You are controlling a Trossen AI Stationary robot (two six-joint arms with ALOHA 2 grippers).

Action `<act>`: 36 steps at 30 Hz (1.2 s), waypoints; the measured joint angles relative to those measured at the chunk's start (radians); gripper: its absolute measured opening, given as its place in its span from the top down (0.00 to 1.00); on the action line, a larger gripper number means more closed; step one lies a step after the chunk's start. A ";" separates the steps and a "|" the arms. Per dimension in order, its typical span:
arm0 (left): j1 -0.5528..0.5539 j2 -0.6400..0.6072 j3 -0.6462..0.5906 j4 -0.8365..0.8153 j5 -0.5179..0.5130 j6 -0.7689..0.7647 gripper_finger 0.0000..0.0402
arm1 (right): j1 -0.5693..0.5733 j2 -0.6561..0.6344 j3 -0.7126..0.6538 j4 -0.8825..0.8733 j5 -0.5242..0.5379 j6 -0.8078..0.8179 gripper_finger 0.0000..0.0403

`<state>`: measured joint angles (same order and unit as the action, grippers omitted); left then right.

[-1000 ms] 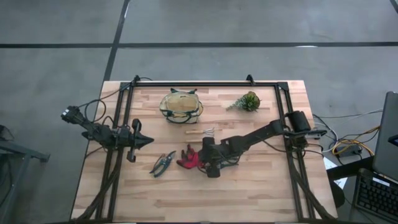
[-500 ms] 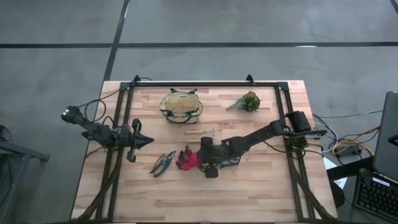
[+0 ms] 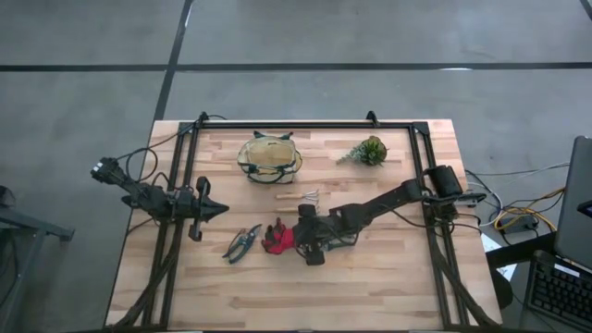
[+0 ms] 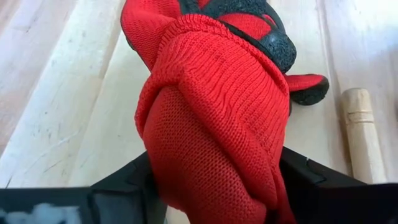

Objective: Pick & Place Garden tools in Gardening bag
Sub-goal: Put the gloves into the gardening bag

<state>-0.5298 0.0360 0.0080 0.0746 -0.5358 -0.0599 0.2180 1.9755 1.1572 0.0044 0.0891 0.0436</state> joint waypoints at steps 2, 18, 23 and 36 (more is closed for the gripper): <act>0.000 0.000 0.000 0.000 0.000 0.000 0.99 | 0.000 -0.002 0.000 0.000 0.000 -0.003 0.53; 0.000 0.000 0.000 0.000 0.000 0.000 0.99 | -0.001 -0.040 0.017 0.005 -0.002 -0.029 0.56; 0.000 0.000 0.000 0.000 0.000 0.000 0.99 | -0.003 -0.089 0.016 0.004 0.001 -0.057 0.57; 0.000 0.000 0.000 0.000 0.000 0.000 0.99 | -0.024 -0.174 0.016 0.014 0.027 -0.129 0.58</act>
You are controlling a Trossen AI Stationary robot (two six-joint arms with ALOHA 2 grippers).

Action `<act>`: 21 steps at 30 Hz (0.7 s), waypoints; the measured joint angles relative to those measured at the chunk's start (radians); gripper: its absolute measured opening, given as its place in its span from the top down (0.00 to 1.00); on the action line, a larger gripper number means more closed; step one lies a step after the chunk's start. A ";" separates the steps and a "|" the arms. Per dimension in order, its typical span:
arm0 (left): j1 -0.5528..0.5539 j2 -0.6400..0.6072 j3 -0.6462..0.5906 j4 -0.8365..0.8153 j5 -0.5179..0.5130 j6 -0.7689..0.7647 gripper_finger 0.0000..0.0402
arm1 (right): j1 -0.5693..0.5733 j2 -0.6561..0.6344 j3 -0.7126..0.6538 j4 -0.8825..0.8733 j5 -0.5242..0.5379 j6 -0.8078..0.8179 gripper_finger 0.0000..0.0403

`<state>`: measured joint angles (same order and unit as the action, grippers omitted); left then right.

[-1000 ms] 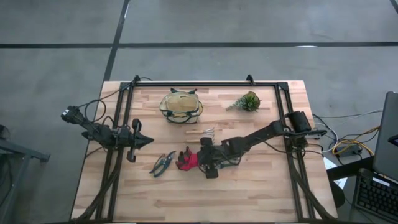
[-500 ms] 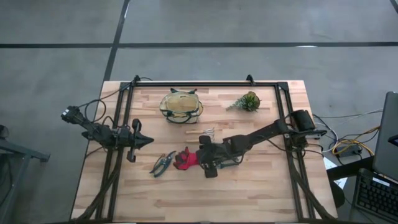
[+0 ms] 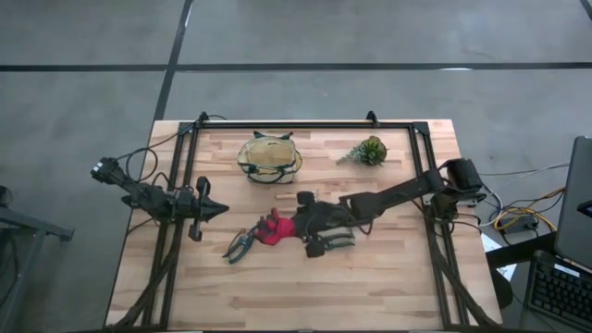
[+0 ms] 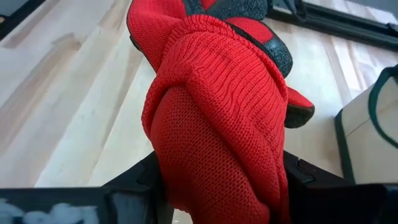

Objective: Pick & Place Garden tools in Gardening bag
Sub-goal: Put the gloves into the gardening bag

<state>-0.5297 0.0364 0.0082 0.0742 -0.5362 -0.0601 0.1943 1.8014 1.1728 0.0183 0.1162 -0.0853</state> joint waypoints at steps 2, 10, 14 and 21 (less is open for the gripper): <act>0.000 0.000 0.000 0.000 0.000 0.000 0.99 | -0.007 -0.003 0.000 -0.001 0.000 -0.006 0.59; 0.000 0.000 0.000 0.000 0.000 0.000 0.99 | -0.045 -0.013 0.000 0.016 0.000 -0.024 0.59; 0.000 0.000 0.000 0.000 0.000 0.000 0.99 | -0.063 -0.017 0.006 0.016 0.000 -0.025 0.60; 0.000 0.000 0.000 0.000 0.000 0.000 0.99 | -0.089 -0.017 0.043 0.015 0.000 -0.053 0.60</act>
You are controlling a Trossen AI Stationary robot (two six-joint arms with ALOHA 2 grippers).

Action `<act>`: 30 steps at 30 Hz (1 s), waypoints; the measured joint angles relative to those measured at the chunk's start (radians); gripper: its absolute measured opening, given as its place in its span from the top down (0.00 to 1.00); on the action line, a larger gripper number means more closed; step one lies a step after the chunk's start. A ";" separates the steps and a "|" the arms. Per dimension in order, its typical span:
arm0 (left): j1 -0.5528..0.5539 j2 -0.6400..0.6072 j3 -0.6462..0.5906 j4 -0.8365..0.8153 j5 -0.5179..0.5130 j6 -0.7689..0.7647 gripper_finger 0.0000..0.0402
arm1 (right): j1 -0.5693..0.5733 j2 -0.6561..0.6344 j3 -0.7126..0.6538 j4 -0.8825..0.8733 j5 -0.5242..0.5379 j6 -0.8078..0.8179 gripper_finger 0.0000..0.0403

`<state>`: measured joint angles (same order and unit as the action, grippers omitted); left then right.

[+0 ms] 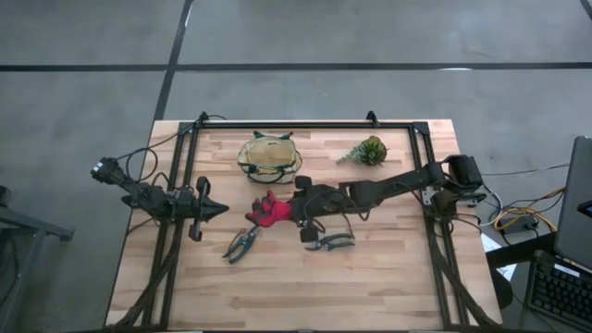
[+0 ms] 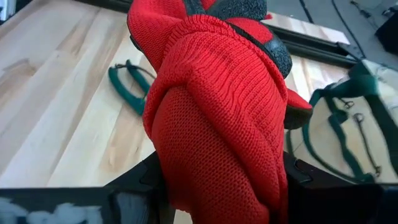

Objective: Pick & Place Garden tools in Gardening bag
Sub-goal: Put the gloves into the gardening bag

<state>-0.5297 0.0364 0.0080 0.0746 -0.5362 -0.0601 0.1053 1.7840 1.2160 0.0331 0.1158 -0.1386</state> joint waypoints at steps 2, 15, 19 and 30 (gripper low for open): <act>0.000 0.000 0.000 0.000 0.000 0.000 0.99 | -0.006 0.000 0.011 -0.001 0.000 -0.012 0.60; 0.000 0.000 0.000 0.000 0.000 0.000 0.99 | -0.069 0.000 0.097 -0.090 0.003 -0.029 0.60; 0.000 0.000 0.000 0.000 0.000 0.000 0.99 | -0.098 0.000 0.117 -0.091 0.003 -0.046 0.62; 0.000 0.000 0.000 0.000 0.000 0.000 0.99 | -0.183 -0.001 0.152 -0.110 0.003 -0.049 0.62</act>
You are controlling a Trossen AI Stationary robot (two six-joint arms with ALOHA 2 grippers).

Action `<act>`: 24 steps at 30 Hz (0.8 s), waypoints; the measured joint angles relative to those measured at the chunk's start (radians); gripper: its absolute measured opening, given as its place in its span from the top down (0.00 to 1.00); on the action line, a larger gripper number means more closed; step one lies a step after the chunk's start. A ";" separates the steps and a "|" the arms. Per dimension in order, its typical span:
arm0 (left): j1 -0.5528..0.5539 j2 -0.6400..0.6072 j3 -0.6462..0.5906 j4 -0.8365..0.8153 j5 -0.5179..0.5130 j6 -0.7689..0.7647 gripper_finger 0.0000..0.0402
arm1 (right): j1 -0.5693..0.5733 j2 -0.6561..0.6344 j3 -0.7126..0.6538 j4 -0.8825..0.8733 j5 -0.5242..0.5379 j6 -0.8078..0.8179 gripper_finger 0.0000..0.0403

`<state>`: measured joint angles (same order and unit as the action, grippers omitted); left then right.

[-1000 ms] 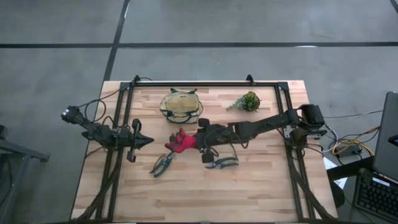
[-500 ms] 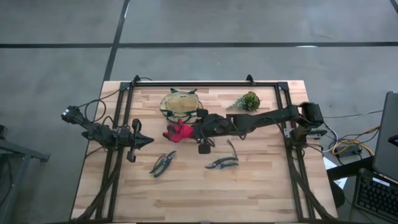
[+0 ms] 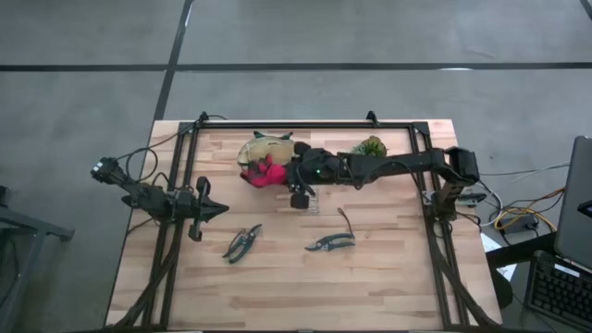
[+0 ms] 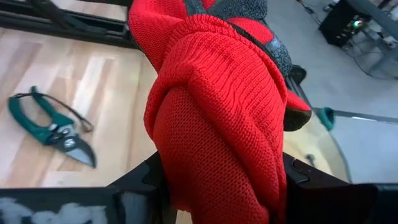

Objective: Pick & Place Garden tools in Gardening bag
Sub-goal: Put the gloves into the gardening bag

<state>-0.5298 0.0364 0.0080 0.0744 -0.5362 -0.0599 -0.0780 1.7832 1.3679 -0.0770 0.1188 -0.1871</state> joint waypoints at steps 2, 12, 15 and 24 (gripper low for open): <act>0.000 0.000 0.000 0.000 0.000 0.000 0.99 | -0.015 0.000 0.000 0.000 0.000 0.001 0.63; 0.000 0.000 0.000 0.000 0.000 0.000 0.99 | -0.079 0.000 0.000 0.026 -0.006 -0.004 0.63; 0.000 0.000 0.000 0.000 0.000 0.000 0.99 | -0.099 0.000 0.000 0.047 -0.006 -0.007 0.63; 0.000 0.000 0.000 0.000 0.000 0.000 0.99 | -0.154 0.002 0.000 0.081 -0.022 -0.004 0.63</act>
<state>-0.5298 0.0363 0.0080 0.0744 -0.5360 -0.0601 -0.2324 1.7851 1.3682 0.0036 0.0971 -0.1912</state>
